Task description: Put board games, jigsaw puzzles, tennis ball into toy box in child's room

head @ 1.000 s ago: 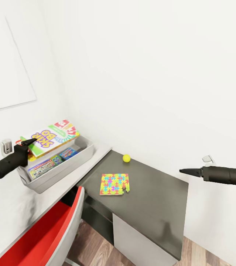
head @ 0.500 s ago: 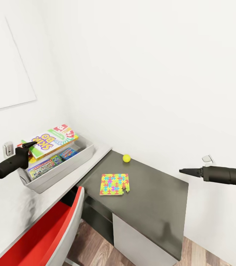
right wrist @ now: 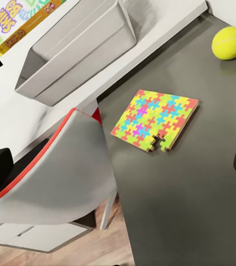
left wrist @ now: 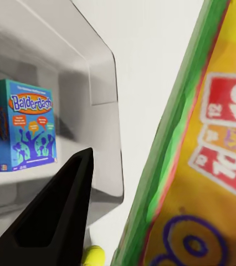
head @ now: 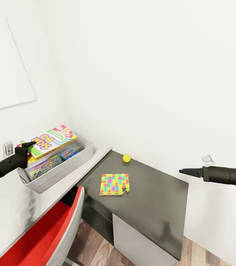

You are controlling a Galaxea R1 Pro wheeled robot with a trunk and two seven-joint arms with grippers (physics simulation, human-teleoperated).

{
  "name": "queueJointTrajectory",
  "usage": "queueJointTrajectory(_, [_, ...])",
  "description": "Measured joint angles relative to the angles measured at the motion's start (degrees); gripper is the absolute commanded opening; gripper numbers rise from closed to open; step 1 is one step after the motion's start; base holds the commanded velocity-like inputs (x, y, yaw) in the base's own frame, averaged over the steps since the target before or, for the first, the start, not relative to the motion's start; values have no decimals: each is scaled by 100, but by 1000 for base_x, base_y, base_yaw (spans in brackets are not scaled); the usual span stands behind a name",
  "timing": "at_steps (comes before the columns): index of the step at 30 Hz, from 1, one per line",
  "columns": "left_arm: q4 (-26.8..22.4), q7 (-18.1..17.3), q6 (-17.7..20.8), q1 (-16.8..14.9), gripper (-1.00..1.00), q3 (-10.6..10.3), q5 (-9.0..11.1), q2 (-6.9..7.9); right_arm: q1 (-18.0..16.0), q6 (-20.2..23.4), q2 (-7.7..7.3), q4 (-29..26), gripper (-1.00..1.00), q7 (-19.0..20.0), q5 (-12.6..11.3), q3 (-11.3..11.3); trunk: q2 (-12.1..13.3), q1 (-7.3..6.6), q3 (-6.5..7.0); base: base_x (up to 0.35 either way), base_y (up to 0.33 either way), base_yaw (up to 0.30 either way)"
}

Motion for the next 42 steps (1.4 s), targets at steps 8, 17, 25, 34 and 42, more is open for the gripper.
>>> queueJointTrajectory(8, [250,-2,9,-172,-100,-6,-8,60,1,0,0,-3,100,0,4,-2,0,0,0,0,0,0])
queueJointTrajectory(17, [312,-2,-2,-208,-100,-13,-10,76,1,0,-4,-3,100,3,7,-5,0,0,0,0,0,0])
queueJointTrajectory(25, [320,-5,-3,-206,-100,-22,-5,87,1,0,-5,-32,100,2,7,-9,0,0,0,0,0,0])
queueJointTrajectory(34, [285,-13,-4,-194,-100,-27,-5,89,1,0,-8,-55,100,0,8,-13,0,-1,0,37,18,0])
queueJointTrajectory(42, [259,-13,0,-180,-100,-39,-16,89,2,0,-9,-57,100,0,1,-14,0,-2,0,199,118,0])
